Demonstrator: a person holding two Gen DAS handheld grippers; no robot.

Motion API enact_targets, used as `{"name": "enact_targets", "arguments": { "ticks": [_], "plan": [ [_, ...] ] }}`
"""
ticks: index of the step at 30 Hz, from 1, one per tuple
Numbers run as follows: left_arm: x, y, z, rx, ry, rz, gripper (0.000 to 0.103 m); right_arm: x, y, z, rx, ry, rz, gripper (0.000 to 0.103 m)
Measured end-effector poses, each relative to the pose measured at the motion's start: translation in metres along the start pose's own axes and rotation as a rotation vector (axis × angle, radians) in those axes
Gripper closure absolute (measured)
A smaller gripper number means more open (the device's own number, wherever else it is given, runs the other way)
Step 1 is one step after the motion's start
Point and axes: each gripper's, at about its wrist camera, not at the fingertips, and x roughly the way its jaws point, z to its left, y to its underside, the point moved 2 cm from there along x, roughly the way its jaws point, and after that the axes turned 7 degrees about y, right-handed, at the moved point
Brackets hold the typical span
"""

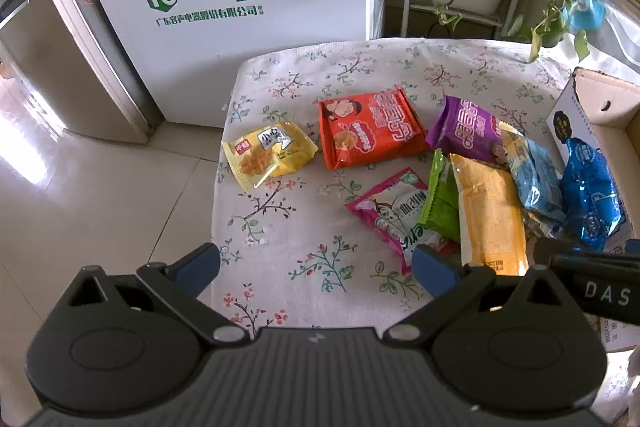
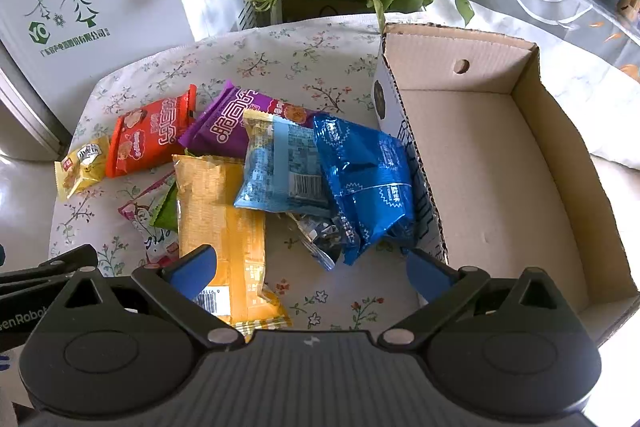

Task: Organize snacks
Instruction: 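Position the right tool over the dark blue foil bag beside the box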

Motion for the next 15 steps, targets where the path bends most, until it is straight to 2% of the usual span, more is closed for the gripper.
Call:
{"name": "enact_targets", "arguments": {
  "ticks": [15],
  "plan": [
    [0.003,0.0019,0.0009,0.003,-0.011,0.005,0.002,0.0014,0.0003,0.0017,-0.008,0.0,0.0,0.0]
  ]
}}
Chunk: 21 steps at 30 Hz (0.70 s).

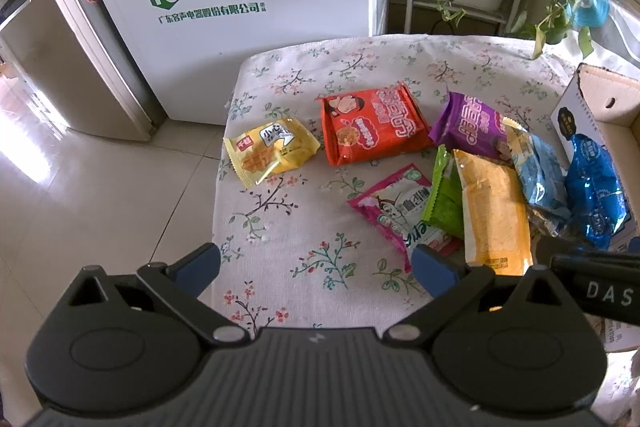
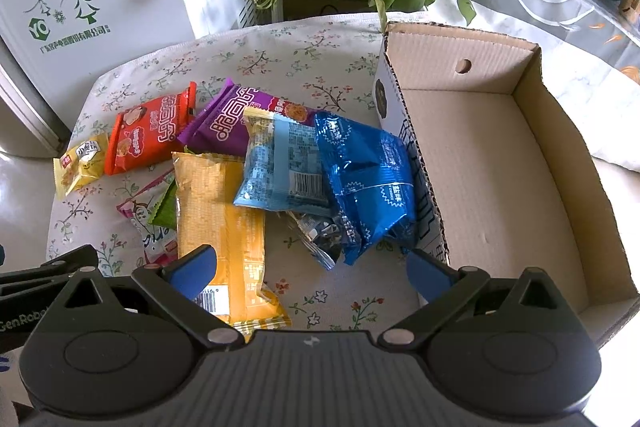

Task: Organize snacks
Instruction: 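Position the right tool over the dark blue foil bag beside the box, then lower the right tool onto the dark blue foil bag and close it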

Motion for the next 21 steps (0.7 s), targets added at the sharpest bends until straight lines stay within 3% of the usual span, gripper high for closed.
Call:
{"name": "enact_targets", "arguments": {
  "ticks": [21],
  "plan": [
    [0.003,0.0044,-0.0037,-0.004,-0.011,0.002,0.005,0.001,0.0001,0.0027,-0.016,-0.015,-0.013,0.0]
  ]
}}
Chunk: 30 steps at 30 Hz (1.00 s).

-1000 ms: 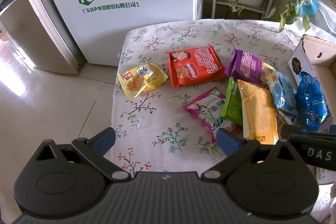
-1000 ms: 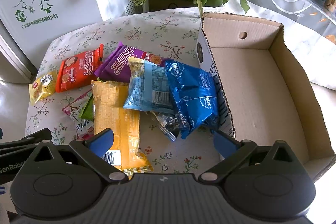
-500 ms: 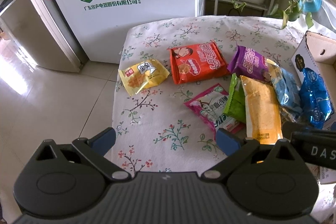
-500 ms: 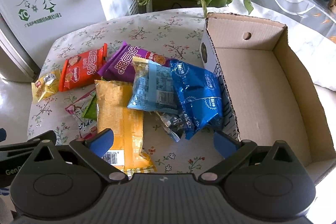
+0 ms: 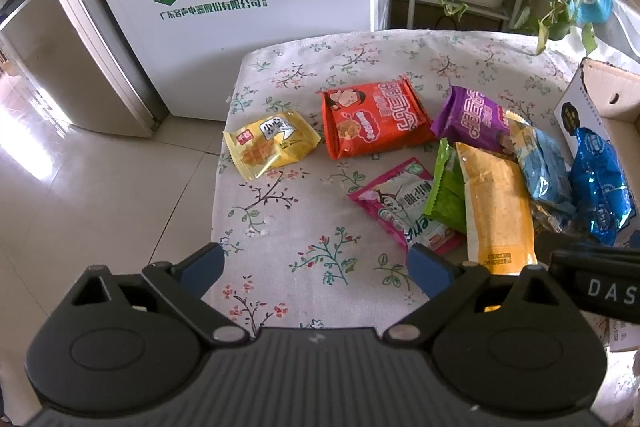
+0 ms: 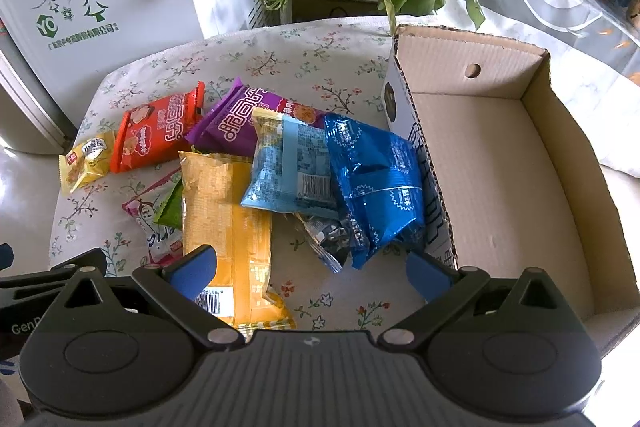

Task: Organize snacks
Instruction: 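Lower the right tool onto the dark blue foil bag and close it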

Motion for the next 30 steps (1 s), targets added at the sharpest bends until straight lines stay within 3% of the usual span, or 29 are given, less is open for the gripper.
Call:
{"name": "enact_targets", "arguments": {
  "ticks": [6,9,13,20,25,30],
  "plan": [
    [0.003,0.002,-0.001,-0.01,0.035,0.0,0.005,0.0,0.001,-0.004,-0.007,-0.009,-0.013,0.0],
    [0.001,0.003,-0.001,-0.024,0.097,-0.006,0.004,-0.004,0.0,-0.013,0.001,-0.07,-0.052,0.0],
    [-0.001,0.002,0.0,-0.031,0.121,-0.021,0.004,-0.018,-0.007,-0.043,0.096,-0.182,-0.155,0.0],
    [-0.003,-0.001,-0.001,-0.066,0.158,-0.029,0.004,-0.015,-0.015,-0.092,0.323,-0.319,-0.111,0.0],
    [-0.004,0.002,-0.015,-0.025,0.198,-0.038,0.004,-0.016,-0.018,-0.094,0.359,-0.418,-0.121,0.0],
    [0.0,0.004,-0.034,0.009,0.235,-0.027,0.004,-0.01,-0.021,-0.086,0.343,-0.453,-0.106,0.004]
  ]
}}
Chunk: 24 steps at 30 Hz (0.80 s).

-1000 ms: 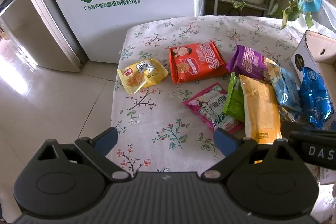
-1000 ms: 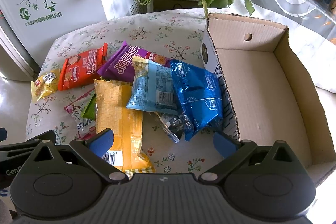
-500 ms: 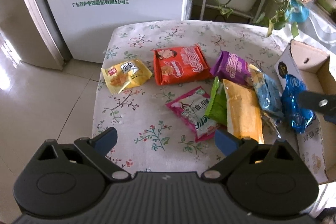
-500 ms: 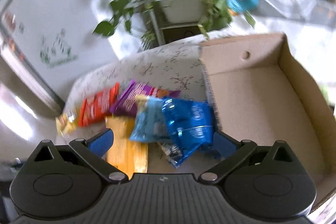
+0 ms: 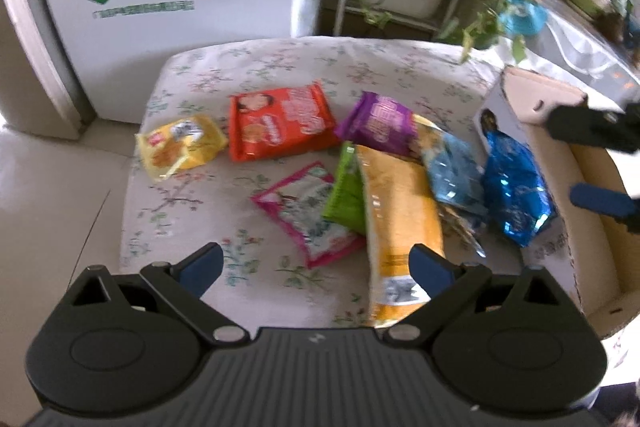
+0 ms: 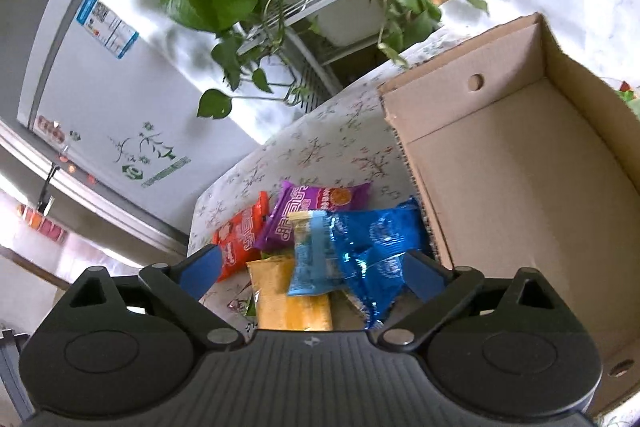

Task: Organize snacks
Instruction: 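Lower the right tool onto the dark blue foil bag and close it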

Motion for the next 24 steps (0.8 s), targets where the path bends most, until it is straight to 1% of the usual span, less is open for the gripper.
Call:
{"name": "enact_targets", "arguments": {
  "ticks": [4,7,10,12,14,15,19,21,23,24],
  "plan": [
    [0.012,0.003,-0.015,0.023,0.025,0.01,0.004,0.008,-0.002,0.005,-0.029,0.028,0.0,0.005],
    [0.021,0.006,-0.022,0.038,0.017,0.008,0.004,0.018,-0.005,0.005,-0.031,0.068,-0.008,0.005],
    [0.03,0.007,-0.023,0.041,0.013,-0.003,0.004,0.033,-0.007,0.005,-0.02,0.08,0.015,0.004],
    [0.035,0.007,-0.022,0.036,0.012,-0.007,0.004,0.039,-0.007,0.007,-0.042,0.126,0.005,0.004],
    [0.038,0.007,-0.019,0.037,0.007,-0.004,0.003,0.045,-0.005,0.008,-0.041,0.142,0.028,0.003],
    [0.039,0.007,-0.017,0.031,0.006,0.0,0.002,0.047,-0.002,0.009,-0.039,0.134,0.051,0.002],
    [0.036,0.009,-0.001,-0.013,-0.001,0.001,0.002,0.053,0.01,0.017,-0.037,0.016,0.158,0.002],
    [0.032,0.012,0.01,-0.03,-0.025,0.003,0.002,0.056,0.016,0.022,-0.048,-0.005,0.194,0.002],
    [0.029,0.017,0.02,-0.031,-0.06,0.013,0.002,0.056,0.021,0.028,-0.062,-0.05,0.238,0.003],
    [0.028,0.019,0.025,-0.029,-0.074,0.014,0.002,0.054,0.021,0.03,-0.071,-0.066,0.238,0.003]
  ]
}}
